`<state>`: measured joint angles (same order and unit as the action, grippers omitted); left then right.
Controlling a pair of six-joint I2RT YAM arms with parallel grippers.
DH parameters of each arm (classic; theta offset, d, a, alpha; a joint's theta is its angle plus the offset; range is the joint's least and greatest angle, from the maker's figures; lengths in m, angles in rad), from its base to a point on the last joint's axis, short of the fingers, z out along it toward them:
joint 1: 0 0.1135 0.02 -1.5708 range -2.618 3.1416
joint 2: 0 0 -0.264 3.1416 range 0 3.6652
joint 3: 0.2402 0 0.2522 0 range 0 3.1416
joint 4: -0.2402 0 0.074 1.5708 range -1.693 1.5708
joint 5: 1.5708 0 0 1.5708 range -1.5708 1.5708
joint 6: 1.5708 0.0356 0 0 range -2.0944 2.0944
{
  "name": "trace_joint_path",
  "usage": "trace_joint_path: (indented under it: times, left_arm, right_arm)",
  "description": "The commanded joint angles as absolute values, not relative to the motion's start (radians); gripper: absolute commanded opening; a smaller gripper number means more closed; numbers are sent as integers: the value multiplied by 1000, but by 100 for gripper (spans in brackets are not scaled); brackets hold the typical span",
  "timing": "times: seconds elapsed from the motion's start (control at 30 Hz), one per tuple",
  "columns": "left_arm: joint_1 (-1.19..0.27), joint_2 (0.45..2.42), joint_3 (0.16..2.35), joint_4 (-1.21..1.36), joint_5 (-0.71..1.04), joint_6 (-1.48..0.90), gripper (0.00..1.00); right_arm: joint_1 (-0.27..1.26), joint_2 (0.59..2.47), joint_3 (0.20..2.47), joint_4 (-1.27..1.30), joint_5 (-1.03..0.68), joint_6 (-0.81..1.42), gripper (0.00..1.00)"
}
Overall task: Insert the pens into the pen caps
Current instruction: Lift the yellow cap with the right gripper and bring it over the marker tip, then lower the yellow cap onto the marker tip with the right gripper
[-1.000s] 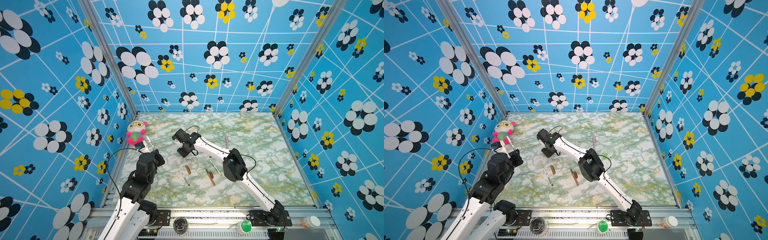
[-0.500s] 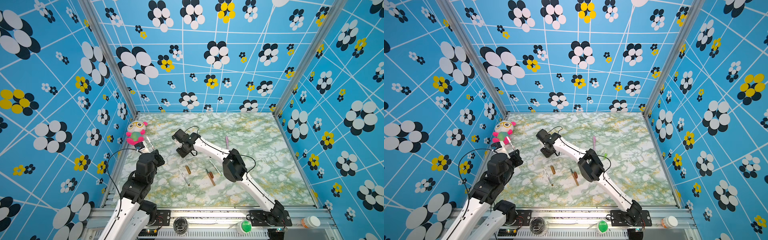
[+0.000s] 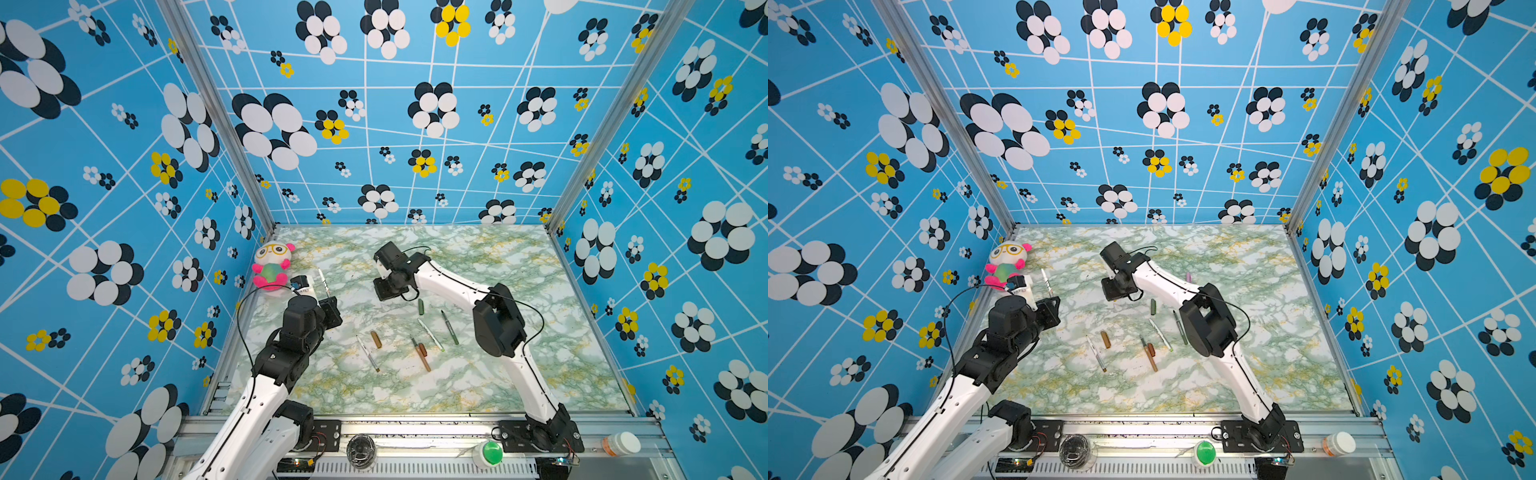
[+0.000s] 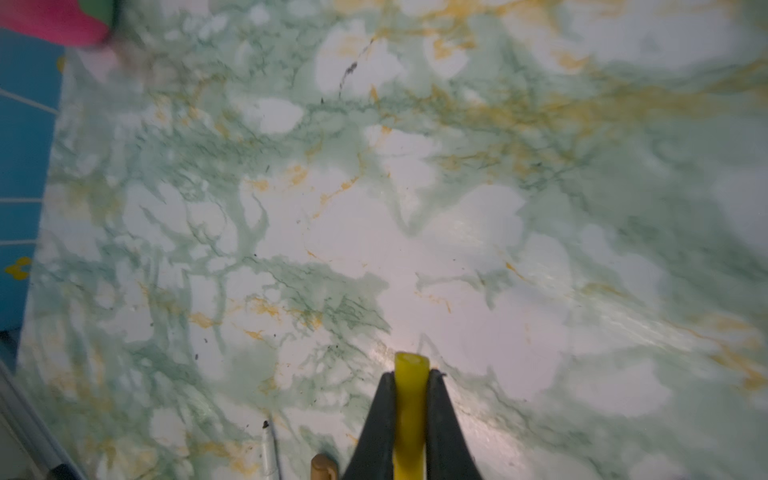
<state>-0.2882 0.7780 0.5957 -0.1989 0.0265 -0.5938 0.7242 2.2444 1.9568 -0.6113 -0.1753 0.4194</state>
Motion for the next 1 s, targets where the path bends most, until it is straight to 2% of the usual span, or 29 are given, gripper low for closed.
trace_joint_path:
  times: [0.0,0.17,0.37,0.6,0.97]
  left_arm:
    - [-290,831,613,-85,226,-571,0]
    - [-348,944,650,4,372,-564,0]
    - [-430,1076,705,80,428,-559,0]
    - [-473,1169,746,134,460,-563,0]
    - [-484,1192,755,132,462,-560,0]
  right_arm:
    - [660,2073,1832,-394,-272,605,1]
    - [584,1910,1637,-198,-328,742,1]
    - [569,1810,1531,-106,-390,794,0]
    - [569,1764,1459,2,-473,870,0]
    - [569,1778,1476,66,-516,931,0]
